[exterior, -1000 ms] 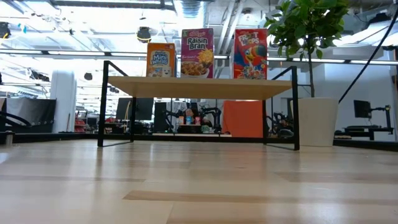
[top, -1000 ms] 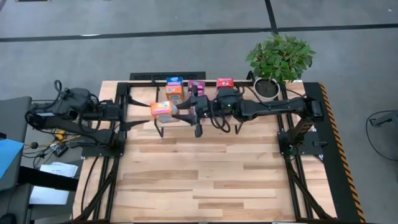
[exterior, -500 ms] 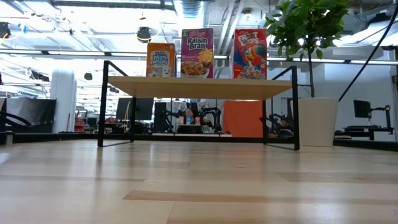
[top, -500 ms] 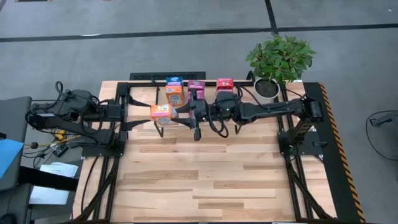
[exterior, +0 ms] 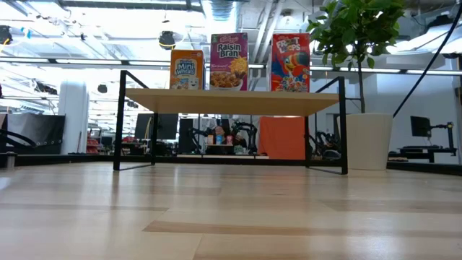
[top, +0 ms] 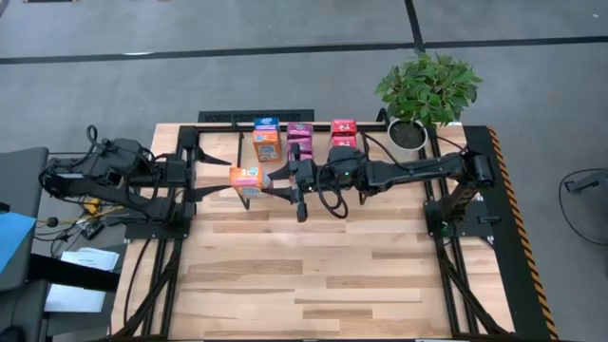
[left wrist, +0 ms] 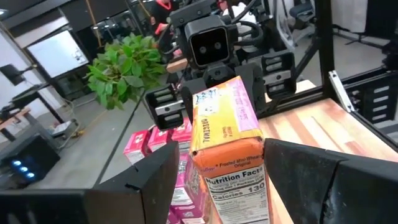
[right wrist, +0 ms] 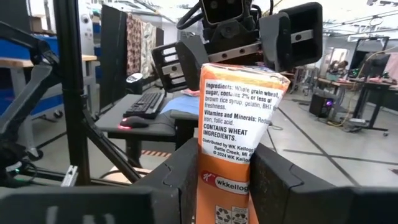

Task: Stack cereal on shelf
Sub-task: Put the orange cereal box on the shelf aligned with the other orange cereal box

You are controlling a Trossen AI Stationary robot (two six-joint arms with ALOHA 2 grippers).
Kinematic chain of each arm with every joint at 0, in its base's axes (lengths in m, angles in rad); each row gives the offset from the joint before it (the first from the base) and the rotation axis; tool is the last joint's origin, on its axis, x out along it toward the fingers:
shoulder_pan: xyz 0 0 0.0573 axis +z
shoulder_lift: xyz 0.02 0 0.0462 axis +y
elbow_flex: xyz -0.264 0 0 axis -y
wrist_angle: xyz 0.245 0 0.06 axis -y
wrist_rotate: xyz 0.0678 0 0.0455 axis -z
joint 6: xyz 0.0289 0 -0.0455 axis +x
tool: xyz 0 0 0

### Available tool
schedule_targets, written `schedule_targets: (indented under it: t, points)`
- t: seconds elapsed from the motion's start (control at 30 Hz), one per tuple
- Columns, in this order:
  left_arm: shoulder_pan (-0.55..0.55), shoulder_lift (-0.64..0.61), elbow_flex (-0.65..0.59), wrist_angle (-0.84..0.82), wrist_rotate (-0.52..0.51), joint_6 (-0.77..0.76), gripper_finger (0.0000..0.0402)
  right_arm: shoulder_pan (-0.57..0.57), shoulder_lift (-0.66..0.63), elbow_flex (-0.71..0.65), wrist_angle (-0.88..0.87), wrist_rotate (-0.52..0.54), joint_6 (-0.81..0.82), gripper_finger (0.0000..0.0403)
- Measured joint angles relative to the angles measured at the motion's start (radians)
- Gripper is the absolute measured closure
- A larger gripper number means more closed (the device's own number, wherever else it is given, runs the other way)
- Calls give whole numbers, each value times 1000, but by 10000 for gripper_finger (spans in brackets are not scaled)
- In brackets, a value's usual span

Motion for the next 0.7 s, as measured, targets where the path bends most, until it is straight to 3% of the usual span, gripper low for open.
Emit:
schedule_targets:
  t: [0.17,0.7]
  points:
    - [0,12,0,-1,53,-27,177,9,0,0,0,8,-28,268]
    - [0,94,0,6,41,0,177,18,2,0,-5,9,-44,269]
